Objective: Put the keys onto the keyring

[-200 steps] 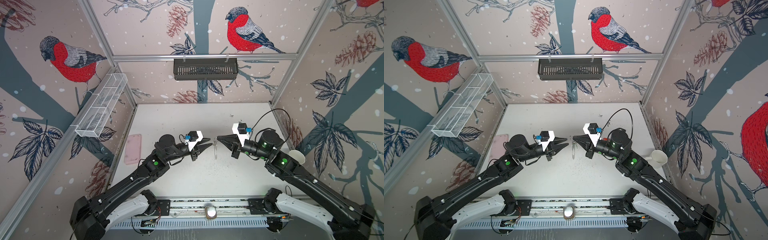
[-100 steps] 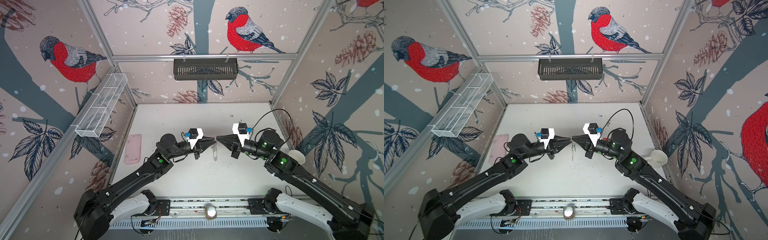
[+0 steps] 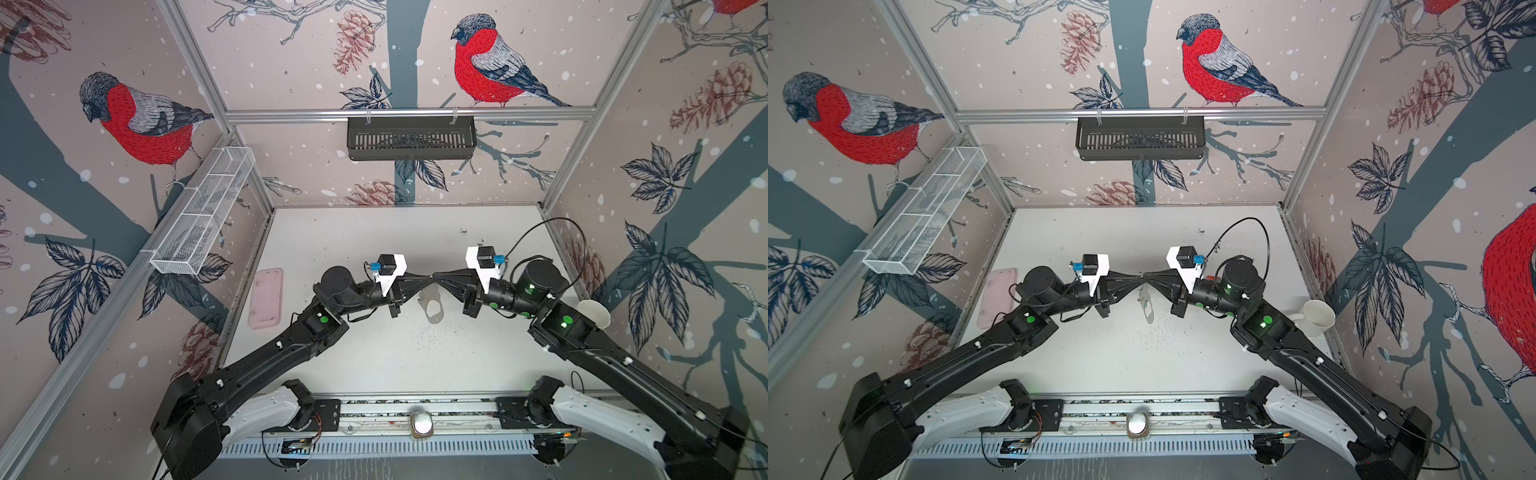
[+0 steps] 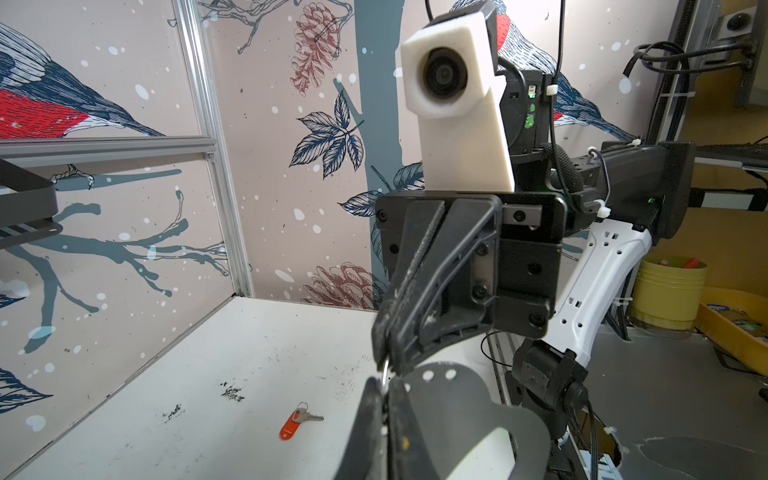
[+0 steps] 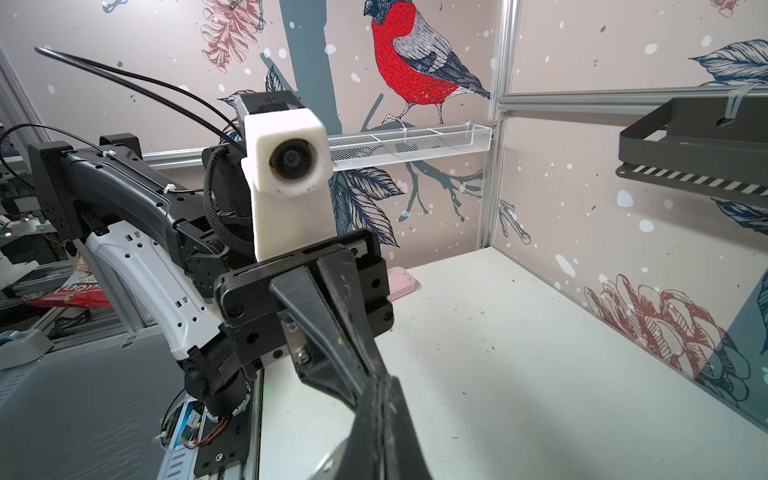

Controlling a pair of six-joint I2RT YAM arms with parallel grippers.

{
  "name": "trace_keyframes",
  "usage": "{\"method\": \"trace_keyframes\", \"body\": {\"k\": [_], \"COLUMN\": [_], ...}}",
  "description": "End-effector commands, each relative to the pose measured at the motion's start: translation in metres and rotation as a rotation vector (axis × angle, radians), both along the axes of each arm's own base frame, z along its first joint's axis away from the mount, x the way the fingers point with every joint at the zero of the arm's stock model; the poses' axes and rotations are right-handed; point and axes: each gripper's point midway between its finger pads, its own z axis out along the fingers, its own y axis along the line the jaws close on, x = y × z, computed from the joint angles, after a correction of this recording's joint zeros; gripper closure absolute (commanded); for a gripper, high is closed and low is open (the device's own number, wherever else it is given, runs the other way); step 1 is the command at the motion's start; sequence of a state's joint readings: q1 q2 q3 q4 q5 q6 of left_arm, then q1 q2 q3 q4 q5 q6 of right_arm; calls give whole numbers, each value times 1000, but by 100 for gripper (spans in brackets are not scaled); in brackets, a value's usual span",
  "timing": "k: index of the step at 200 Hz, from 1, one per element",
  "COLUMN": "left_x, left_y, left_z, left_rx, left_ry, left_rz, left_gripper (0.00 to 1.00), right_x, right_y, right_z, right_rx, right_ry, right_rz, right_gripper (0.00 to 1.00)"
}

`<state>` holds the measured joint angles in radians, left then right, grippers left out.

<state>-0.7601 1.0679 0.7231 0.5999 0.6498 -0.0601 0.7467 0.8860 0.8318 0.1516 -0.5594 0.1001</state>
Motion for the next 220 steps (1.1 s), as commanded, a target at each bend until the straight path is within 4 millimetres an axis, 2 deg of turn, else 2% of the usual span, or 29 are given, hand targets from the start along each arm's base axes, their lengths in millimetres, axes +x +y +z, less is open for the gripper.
{"method": "trace_keyframes", "body": {"k": [1, 52, 66, 84, 86, 89, 115, 136, 185, 220], "left_x": [-7, 4, 11, 19, 20, 21, 31, 40, 63, 66], "left_y": [-1, -2, -3, -3, -3, -4, -5, -7, -1, 5], "left_z": [12, 9, 8, 4, -2, 7, 3, -1, -28, -38], "left_rx": [-19, 83, 144, 236, 256, 255, 389, 486, 747, 845], "left_ry": [-64, -58, -51, -33, -24, -36, -7, 14, 84, 94], "left_rz": [-36, 25, 55, 83, 84, 89, 104, 116, 171, 170], "left_gripper": [100, 100, 100, 100, 100, 100, 100, 100, 100, 100], "right_x": [-1, 10, 16, 21, 22, 22, 25, 30, 40, 48], "right_y": [1, -3, -8, -16, -17, -19, -28, -32, -38, -34], "right_z": [11, -3, -6, -7, -7, -7, -6, -7, -17, -26], "right_rx": [37, -41, -64, -85, -86, -88, -97, -121, -183, -215], "right_ry": [-22, 6, 10, 10, 9, 9, -5, -6, -11, -1], "right_rz": [10, -58, -105, -163, -167, -176, -227, -261, -318, -330], "right_gripper": [100, 100, 88, 79, 78, 77, 72, 71, 70, 70]}}
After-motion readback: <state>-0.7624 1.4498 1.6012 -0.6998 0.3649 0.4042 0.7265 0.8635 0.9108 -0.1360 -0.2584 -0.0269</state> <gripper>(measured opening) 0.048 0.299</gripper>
